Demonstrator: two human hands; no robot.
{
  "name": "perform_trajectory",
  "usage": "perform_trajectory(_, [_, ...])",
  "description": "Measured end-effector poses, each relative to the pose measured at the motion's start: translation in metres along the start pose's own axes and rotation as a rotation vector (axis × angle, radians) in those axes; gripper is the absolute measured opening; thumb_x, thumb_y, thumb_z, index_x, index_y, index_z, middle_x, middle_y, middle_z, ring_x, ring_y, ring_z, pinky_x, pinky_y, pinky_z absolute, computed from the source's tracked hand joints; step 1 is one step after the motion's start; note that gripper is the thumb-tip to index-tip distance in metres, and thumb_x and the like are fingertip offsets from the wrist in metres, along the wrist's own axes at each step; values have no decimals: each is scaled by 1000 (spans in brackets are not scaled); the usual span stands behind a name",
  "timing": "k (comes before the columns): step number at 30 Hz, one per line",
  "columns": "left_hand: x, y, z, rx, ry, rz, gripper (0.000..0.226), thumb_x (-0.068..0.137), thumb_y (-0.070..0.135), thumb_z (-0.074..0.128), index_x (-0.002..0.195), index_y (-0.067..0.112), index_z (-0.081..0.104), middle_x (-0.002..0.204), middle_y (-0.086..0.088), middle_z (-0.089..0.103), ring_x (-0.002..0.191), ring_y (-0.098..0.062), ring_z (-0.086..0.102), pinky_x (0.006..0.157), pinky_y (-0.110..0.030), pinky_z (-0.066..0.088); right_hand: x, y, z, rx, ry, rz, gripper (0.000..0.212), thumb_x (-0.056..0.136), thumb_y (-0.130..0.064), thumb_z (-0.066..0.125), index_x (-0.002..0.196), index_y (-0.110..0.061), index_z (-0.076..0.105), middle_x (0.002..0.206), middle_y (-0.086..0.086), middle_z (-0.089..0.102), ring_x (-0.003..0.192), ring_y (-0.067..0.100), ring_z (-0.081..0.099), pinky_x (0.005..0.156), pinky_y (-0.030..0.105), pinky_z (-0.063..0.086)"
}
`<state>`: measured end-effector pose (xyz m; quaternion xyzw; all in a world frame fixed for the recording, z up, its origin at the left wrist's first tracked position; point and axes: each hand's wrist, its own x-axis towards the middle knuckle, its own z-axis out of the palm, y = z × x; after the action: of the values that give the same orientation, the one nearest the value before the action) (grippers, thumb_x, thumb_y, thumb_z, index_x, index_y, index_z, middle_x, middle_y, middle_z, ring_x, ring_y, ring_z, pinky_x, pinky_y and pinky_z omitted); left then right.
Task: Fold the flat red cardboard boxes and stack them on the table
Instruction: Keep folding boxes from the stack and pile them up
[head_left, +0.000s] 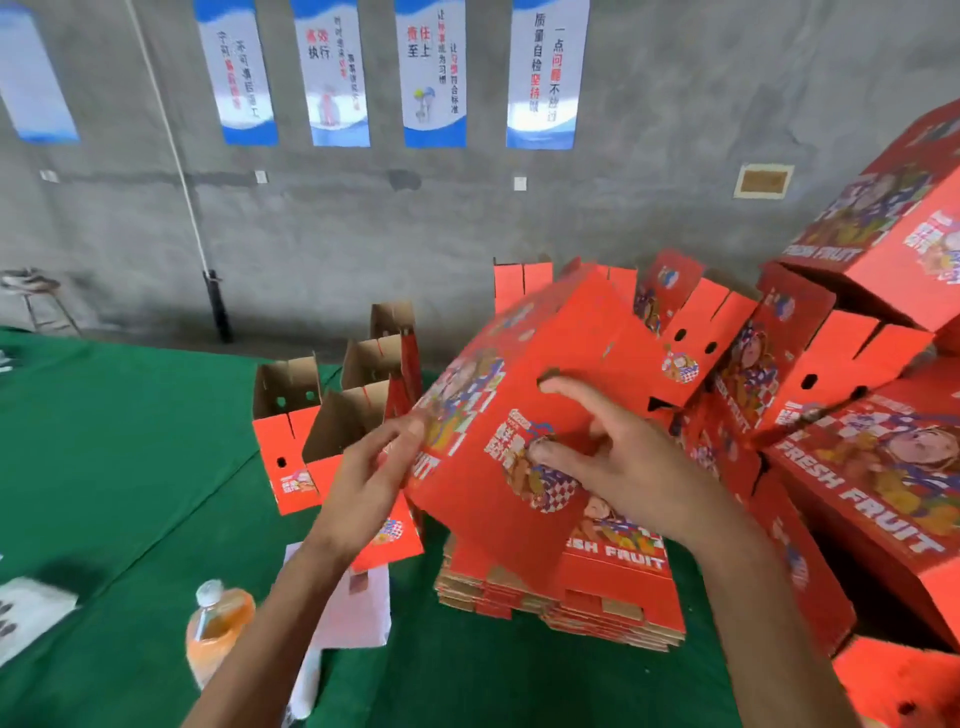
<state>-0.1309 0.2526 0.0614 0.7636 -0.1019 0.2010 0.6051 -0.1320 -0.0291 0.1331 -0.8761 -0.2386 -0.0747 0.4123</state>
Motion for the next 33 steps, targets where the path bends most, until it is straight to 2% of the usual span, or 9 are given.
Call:
perform_trajectory(2, [5,6,-15,13,71,78,27,105,36,56,126,28,70,130,8,70,123,-13,65,99,-32,55,28,-23,34,-119,12,-139,52,96,-53,66,139,-66,40,83,-20,46,72,-6,52,79,32,48])
perform_trajectory(5, [10,7,-48,15,163,176,46,101,41,65,144,30,57,146,7,59,136,-14,56,106,-30,50,63,-53,93,-274,54,-281,55,101,-40,60,146,-61,36,100,-4,43,101,24,58,90,39,47])
perform_trajectory(11, [8,-18,-148,270,380,143,87,90,17,80,161,24,30,160,14,40,147,-18,41,115,-59,40,116,-96,216,-177,40,-530,56,94,-21,67,145,-40,54,125,8,43,127,33,47,106,45,44])
perform_trajectory(15, [-10,-58,-208,310,404,32,99,83,10,84,161,12,23,158,-7,42,143,-29,45,116,-53,41,132,-101,305,-115,-86,-587,48,96,-20,63,140,-36,59,129,12,44,126,35,49,104,46,47])
perform_trajectory(19, [-30,-115,-248,275,359,-152,102,85,-8,79,162,18,18,139,15,62,124,-14,64,96,-23,53,139,-86,384,-105,-211,-526,54,95,-18,63,143,-40,54,139,10,41,132,33,48,102,41,51])
perform_trajectory(22, [-32,-154,-271,338,392,-258,102,87,0,80,164,21,16,138,2,64,116,2,65,95,-17,51,154,-78,429,-114,-309,-490,58,96,-15,61,146,-41,51,144,9,37,138,31,44,105,41,50])
perform_trajectory(23, [-30,-168,-278,374,403,-275,102,87,5,81,164,21,16,138,2,64,116,4,64,95,-17,50,162,-75,443,-110,-338,-480,59,96,-14,59,148,-41,49,145,9,35,139,31,43,105,41,50])
perform_trajectory(27, [-22,-218,-296,521,433,-388,99,86,21,82,163,29,20,134,0,67,117,-22,66,95,-41,53,180,-51,486,-115,-460,-421,71,95,-4,53,154,-43,43,151,3,28,138,26,46,104,40,51])
perform_trajectory(33, [-5,-288,-289,544,374,-447,104,88,29,77,162,47,7,132,2,67,105,-24,69,83,-38,54,202,-5,525,-72,-467,-329,62,100,-12,55,152,-46,44,157,-4,28,140,21,45,104,37,52])
